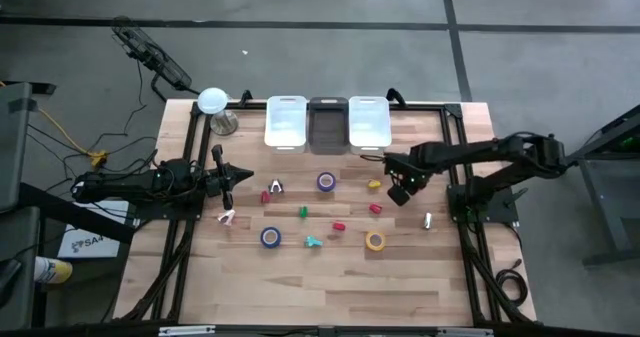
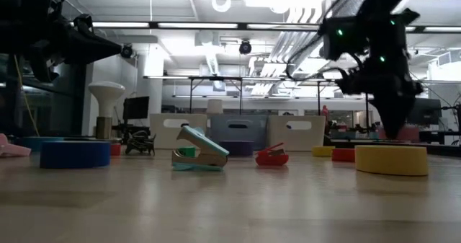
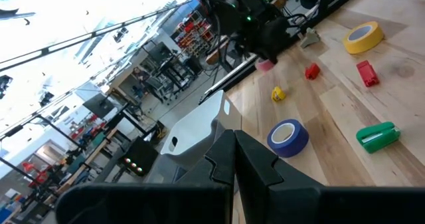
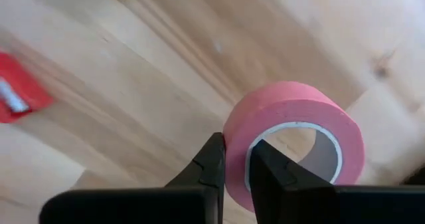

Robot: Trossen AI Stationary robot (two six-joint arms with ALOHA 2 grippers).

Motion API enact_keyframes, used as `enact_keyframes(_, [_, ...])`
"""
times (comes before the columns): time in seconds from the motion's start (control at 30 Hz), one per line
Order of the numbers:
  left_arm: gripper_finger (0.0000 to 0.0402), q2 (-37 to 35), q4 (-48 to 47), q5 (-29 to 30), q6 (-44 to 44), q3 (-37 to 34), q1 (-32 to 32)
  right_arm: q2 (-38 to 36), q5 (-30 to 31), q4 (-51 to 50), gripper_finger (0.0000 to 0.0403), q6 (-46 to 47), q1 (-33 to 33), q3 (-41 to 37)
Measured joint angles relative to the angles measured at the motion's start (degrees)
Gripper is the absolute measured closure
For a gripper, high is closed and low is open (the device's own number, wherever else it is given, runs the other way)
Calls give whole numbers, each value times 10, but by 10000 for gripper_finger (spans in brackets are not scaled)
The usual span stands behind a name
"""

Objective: Pick and place Stapler, Stapler remover, tape
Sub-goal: Put the pink tape into the right white bin

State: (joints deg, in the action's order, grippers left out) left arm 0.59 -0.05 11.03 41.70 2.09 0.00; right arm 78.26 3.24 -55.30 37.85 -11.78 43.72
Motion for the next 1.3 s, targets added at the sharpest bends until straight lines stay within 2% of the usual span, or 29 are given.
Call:
enact_keyframes(0.17, [398,0,1,0,0,0,0,0,26,-23,371,-76,-34,93])
enact_keyframes(0.33, [398,0,1,0,0,0,0,0,30,0,371,-175,-93,178])
enact_keyframes(0.63, [398,0,3,0,-1,0,0,16,-53,81,371,-384,-193,254])
enact_keyframes(0.93, [398,0,3,1,-1,0,0,116,-142,63,371,-509,-242,312])
enact_keyframes(1.1, [398,0,3,0,-1,0,0,186,-141,34,371,-582,-242,350])
enact_keyframes(1.3, [398,0,3,0,-1,0,0,273,-106,24,371,-598,-243,400])
